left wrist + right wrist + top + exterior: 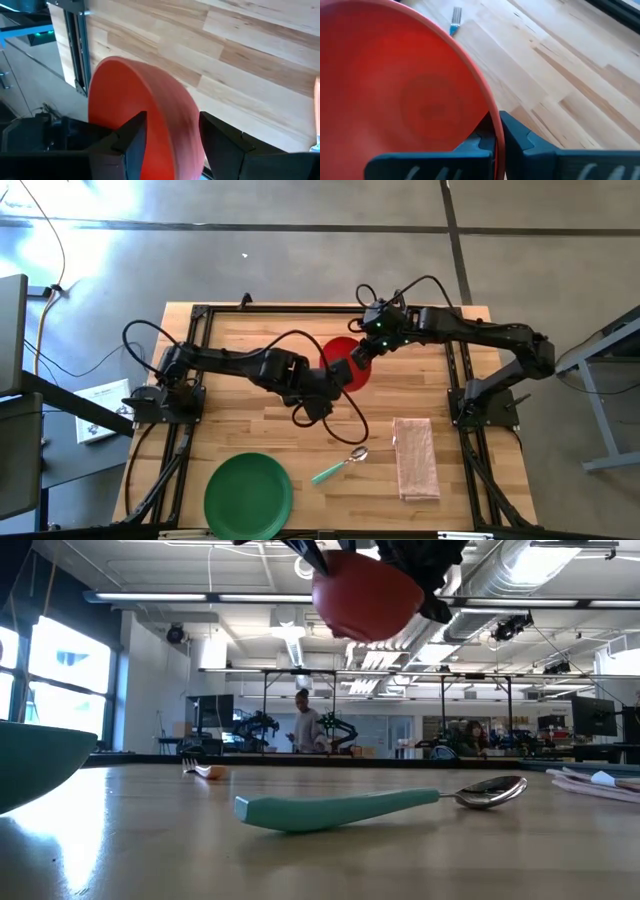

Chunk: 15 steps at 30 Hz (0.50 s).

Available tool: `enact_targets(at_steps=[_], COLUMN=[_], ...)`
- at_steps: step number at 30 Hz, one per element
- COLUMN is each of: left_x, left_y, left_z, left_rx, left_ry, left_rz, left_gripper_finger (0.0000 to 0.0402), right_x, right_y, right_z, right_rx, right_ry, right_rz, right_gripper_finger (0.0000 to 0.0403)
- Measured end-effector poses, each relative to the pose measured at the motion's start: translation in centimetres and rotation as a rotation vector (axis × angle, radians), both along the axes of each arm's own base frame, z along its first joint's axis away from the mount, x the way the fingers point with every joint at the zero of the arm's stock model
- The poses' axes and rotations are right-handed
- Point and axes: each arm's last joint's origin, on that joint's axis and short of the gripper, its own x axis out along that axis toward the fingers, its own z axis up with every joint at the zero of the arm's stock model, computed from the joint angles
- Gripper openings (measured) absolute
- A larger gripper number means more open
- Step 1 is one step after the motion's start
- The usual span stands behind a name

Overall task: Set table place
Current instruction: Put the orange bowl on the green plate

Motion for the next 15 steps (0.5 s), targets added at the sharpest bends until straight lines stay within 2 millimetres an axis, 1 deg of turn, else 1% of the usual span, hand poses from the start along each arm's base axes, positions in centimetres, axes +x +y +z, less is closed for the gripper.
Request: enact_targets(at_steps=[5,7,10,14,15], left_x=[0.02,0.01,-0.03,-0.23,-0.25], left_y=[-0.01,-0.05,-0.04,-0.05,-0.01], left_z=[0.06,0.06,0.03,-0.15,-0.19], left_rx=[-0.003,-0.001,0.0,-0.016,-0.021], left_ry=[-0.006,-0.005,0.0,0.017,0.017], left_rz=[-0.001,-0.002,-0.001,0.016,0.028], left_gripper_finger=[0.0165,0.0156,0.0117,0.0031,0.002], right_x=[0.17,0.18,0.21,0.15,0.11], right_y=[0.52,0.7,0.82,0.93,0.93], right_z=[0.59,0.7,0.74,0.82,0.85], right_rx=[-0.022,-0.031,-0.037,-0.04,-0.042], right_ry=[-0.011,-0.008,-0.007,-0.005,-0.004], right_rz=[0.011,0.011,0.009,0.004,0.002], right_gripper_finger=[0.0,0.0,0.0,0.0,0.0])
